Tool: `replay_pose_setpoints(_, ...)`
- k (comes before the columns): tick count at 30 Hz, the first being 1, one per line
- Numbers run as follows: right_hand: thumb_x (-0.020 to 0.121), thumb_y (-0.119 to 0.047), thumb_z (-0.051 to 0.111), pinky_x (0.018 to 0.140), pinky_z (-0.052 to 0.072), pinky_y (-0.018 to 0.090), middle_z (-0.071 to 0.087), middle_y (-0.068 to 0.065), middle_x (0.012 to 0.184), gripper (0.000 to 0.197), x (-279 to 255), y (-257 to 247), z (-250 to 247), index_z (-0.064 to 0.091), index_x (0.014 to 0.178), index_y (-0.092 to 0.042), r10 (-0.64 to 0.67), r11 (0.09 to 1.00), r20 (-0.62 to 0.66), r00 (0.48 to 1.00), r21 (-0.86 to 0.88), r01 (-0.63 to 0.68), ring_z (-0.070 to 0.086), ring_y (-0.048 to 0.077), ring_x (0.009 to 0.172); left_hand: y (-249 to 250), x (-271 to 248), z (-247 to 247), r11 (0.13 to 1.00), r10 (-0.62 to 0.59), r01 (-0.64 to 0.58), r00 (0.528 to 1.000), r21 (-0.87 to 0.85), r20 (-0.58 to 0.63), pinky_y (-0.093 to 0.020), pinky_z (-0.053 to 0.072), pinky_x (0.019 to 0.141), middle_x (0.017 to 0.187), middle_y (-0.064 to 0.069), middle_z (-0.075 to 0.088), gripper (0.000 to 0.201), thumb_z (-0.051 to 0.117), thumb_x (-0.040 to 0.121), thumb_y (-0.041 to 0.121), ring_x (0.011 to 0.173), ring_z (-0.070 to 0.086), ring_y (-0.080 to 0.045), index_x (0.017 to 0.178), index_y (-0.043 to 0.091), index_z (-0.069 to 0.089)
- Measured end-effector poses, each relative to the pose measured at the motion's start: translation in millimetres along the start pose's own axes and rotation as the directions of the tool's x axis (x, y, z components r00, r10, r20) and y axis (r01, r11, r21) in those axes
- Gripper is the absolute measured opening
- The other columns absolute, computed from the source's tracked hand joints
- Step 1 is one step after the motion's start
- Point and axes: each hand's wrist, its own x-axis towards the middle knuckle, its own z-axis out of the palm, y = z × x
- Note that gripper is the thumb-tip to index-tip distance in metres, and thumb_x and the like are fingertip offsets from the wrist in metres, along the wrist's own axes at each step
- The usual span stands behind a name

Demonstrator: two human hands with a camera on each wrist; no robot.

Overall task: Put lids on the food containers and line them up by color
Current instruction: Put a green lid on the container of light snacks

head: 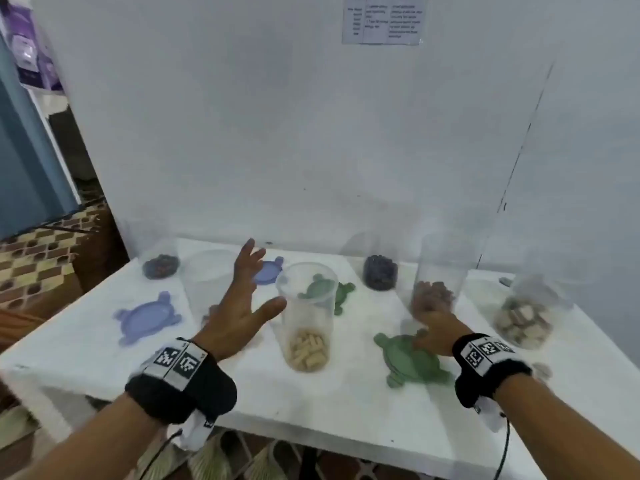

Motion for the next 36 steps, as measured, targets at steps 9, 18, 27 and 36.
replay_pose_setpoints(9, 0.072, -0.042, 0.074, 0.085, 0.043, 0.036, 0.059, 0.009, 0.109, 0.039, 10.1, 5.9, 19.6, 0.061, 0.099, -0.018, 0.171, 0.982, -0.042, 0.984, 0.086, -0.167, 0.046, 0.033, 0.109, -51.8, -6.9, 58.4, 0.966, -0.257, 0.257, 0.966, -0.020, -0.016, -0.044, 0.043, 0.108, 0.145, 0.005, 0.037, 0.138, 0.090, 0.046, 0.047, 0.130, 0.042, -0.014, 0.151, 0.035, 0.001)
replay_pose_setpoints(18, 0.070, 0.007, 0.073, 0.070, 0.036, 0.029, 0.057, 0.008, 0.068, 0.018, 3.3, -20.8, -4.9, 0.065, 0.067, -0.009, 0.037, 0.893, -0.342, 0.939, 0.433, 0.122, 0.054, 0.028, 0.080, -59.5, 4.8, 57.6, 0.984, -0.165, 0.165, 0.986, 0.066, -0.009, -0.048, 0.041, 0.109, 0.155, 0.010, 0.028, 0.124, 0.087, 0.057, 0.050, 0.140, 0.035, -0.013, 0.152, 0.027, 0.011)
replay_pose_setpoints(27, 0.072, -0.003, 0.068, 0.079, 0.049, 0.025, 0.070, 0.011, 0.096, 0.018, -17.1, -144.2, -69.5, 0.071, 0.090, -0.006, -0.039, 0.666, -0.801, 0.598, 0.425, 0.613, 0.064, 0.023, 0.086, -74.4, 7.5, 59.1, 0.982, -0.121, 0.114, 0.992, 0.148, 0.041, -0.048, 0.035, 0.112, 0.158, 0.010, 0.015, 0.126, 0.077, 0.059, 0.062, 0.142, 0.028, -0.018, 0.153, 0.027, 0.001)
replay_pose_setpoints(36, 0.077, -0.017, 0.076, 0.091, 0.046, 0.015, 0.071, 0.002, 0.111, 0.026, -59.6, -176.5, -59.5, 0.073, 0.100, -0.006, -0.441, 0.721, -0.486, 0.754, 0.309, 0.621, 0.066, 0.013, 0.099, -86.1, 10.9, 64.6, 0.986, -0.143, 0.138, 0.989, 0.090, 0.044, -0.046, 0.035, 0.113, 0.155, 0.000, 0.027, 0.127, 0.077, 0.060, 0.069, 0.142, 0.031, -0.020, 0.153, 0.025, 0.003)
